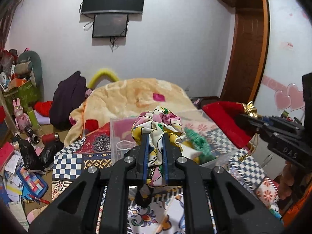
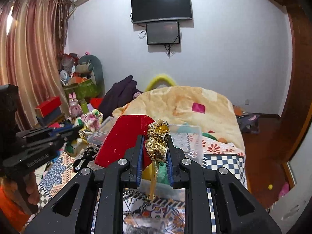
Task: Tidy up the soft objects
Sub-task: 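Drop the scrunchie into the box while right drops the red pouch in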
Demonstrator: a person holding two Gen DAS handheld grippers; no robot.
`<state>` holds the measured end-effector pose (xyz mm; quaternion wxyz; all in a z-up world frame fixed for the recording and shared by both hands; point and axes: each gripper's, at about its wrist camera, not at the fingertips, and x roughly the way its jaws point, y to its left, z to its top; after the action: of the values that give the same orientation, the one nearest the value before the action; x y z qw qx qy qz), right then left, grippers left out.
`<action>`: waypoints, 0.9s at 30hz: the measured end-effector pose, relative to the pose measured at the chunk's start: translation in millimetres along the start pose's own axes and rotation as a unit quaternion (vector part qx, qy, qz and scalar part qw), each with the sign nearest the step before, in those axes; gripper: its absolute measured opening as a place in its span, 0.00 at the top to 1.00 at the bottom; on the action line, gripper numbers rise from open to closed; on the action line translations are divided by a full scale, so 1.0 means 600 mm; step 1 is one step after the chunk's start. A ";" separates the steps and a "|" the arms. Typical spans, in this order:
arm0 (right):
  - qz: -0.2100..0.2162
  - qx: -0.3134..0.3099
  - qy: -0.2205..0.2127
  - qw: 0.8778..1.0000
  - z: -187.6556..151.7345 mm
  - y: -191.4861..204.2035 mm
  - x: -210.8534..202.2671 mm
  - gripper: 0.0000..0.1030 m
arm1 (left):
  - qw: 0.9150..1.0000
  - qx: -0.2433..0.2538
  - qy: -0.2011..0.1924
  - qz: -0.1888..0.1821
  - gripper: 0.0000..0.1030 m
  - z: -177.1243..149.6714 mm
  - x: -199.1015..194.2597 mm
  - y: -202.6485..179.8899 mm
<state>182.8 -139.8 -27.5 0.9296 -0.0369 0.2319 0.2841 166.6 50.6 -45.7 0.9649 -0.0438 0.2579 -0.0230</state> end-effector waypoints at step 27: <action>0.006 -0.016 0.133 0.991 -0.037 0.002 0.116 0.60 | 0.996 0.022 0.081 0.012 0.68 -0.040 0.095 -0.005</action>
<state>224.3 -107.8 -78.8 0.8880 -0.0881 0.3492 0.2858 204.1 41.9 -94.6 0.9419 -0.0177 0.3347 -0.0205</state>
